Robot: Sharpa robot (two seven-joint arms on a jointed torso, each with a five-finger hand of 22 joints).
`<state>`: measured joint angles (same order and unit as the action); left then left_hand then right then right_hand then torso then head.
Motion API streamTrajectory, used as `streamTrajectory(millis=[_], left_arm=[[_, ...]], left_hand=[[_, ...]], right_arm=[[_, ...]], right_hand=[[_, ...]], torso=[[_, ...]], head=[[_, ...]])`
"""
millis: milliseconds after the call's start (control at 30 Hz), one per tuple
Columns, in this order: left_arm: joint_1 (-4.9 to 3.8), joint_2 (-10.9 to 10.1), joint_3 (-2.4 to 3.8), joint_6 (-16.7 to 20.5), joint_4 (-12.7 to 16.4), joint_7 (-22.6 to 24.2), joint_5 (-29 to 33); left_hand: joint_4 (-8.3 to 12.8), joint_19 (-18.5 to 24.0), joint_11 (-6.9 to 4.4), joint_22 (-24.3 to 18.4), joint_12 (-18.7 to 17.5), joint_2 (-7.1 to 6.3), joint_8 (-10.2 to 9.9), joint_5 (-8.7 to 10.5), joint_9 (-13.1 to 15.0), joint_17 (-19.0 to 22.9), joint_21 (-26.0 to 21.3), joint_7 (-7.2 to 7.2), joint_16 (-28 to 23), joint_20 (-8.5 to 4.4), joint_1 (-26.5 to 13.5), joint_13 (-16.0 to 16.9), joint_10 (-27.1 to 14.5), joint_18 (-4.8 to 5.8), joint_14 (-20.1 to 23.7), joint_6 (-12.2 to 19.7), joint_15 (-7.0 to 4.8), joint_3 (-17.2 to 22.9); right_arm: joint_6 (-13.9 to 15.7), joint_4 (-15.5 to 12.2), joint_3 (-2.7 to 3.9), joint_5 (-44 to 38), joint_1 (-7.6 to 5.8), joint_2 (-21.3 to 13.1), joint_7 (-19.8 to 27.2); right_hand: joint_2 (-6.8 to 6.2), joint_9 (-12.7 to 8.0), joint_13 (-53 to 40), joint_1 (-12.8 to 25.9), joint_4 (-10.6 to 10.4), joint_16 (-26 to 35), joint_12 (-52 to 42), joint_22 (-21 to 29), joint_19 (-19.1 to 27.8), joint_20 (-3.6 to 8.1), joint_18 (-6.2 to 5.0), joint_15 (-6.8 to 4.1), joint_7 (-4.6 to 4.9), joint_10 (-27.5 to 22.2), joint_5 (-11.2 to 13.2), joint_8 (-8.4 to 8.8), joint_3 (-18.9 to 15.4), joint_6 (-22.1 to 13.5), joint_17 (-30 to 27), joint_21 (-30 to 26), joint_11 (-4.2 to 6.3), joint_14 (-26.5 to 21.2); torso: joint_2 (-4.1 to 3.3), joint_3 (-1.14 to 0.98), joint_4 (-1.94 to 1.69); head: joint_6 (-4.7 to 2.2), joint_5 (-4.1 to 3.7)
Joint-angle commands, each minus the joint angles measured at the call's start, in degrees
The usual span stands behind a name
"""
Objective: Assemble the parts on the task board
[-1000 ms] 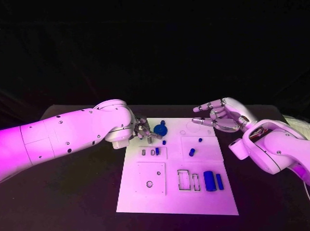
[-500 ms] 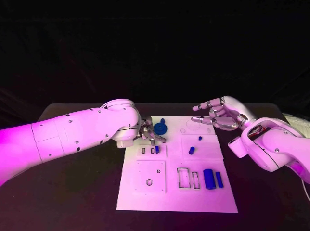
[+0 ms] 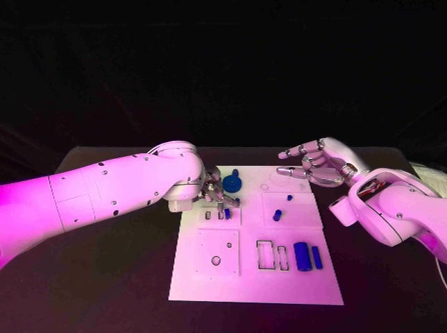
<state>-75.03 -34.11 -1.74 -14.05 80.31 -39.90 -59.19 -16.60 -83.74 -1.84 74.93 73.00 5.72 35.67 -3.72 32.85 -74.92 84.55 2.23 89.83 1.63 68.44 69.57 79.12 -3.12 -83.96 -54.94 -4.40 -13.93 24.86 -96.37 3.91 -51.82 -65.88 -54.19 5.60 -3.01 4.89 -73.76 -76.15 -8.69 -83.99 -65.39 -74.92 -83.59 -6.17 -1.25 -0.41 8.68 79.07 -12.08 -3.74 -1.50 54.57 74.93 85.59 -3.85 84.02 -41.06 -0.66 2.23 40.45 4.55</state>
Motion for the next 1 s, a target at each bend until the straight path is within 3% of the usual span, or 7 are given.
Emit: streamTrajectory(millis=[33, 667, 1000], left_arm=[[0.09, 0.3, -0.01, -2.4, -0.1, -3.4, 0.1], [0.45, 1.2, -0.06, -4.3, -0.9, -3.6, 0.0], [0.67, 1.4, -0.11, -3.1, -0.9, -3.6, 0.0]], left_hand=[[0.2, -1.2, 0.14, 5.2, 0.3, 0.31, 0.4, -0.11, 0.2, -15.1, 0.4, -0.04, 0.2, -0.07, 0.6, 0.0, 0.3, 0.92, -6.0, 0.6, -0.48, -0.2], [0.6, -1.1, 0.15, 5.4, 0.4, 0.91, 0.9, -1.37, 1.7, -15.1, 0.4, -0.01, 0.2, -0.04, 3.1, 0.2, 0.2, 0.93, -6.0, 1.5, -0.46, 0.9], [0.7, -1.1, 0.14, 5.4, 0.3, 1.48, 1.1, -1.53, 2.3, -15.1, 0.4, -0.03, 0.2, -0.04, 4.3, 0.3, 0.2, 0.91, -6.0, 1.7, -0.46, 1.9]], right_arm=[[-0.9, 0.0, 0.00, -0.8, 0.07, 0.1, -0.1], [-1.3, 0.3, -0.01, -0.9, 0.11, 0.3, -0.3], [-1.4, 0.4, -0.02, -1.0, 0.12, 0.5, -0.4]], right_hand=[[0.30, 0.1, -0.1, -0.2, 0.0, 0.2, -0.2, -6.5, 0.2, 0.24, -0.95, -0.07, 0.01, 0.0, -0.2, -0.22, -0.3, 0.5, 4.6, -0.2, 0.17, 3.7], [0.53, 0.1, 0.0, -0.5, 0.1, 0.2, -0.2, -6.5, 0.2, 0.29, -0.96, -0.10, -0.01, -0.1, -1.1, -0.18, -0.7, 0.6, 4.6, -0.2, 0.21, 3.7], [0.56, 0.1, 0.0, -0.5, 0.1, 0.2, -0.3, -6.5, 0.2, 0.30, -0.96, -0.11, -0.02, 0.0, -1.2, -0.18, -0.7, 0.6, 4.6, -0.2, 0.21, 3.7]], torso=[[-0.03, 0.02, 0.01], [-0.03, -0.02, 0.04], [-0.02, -0.02, 0.01]], head=[[0.05, 0.03], [0.55, 0.02], [0.64, 0.06]])
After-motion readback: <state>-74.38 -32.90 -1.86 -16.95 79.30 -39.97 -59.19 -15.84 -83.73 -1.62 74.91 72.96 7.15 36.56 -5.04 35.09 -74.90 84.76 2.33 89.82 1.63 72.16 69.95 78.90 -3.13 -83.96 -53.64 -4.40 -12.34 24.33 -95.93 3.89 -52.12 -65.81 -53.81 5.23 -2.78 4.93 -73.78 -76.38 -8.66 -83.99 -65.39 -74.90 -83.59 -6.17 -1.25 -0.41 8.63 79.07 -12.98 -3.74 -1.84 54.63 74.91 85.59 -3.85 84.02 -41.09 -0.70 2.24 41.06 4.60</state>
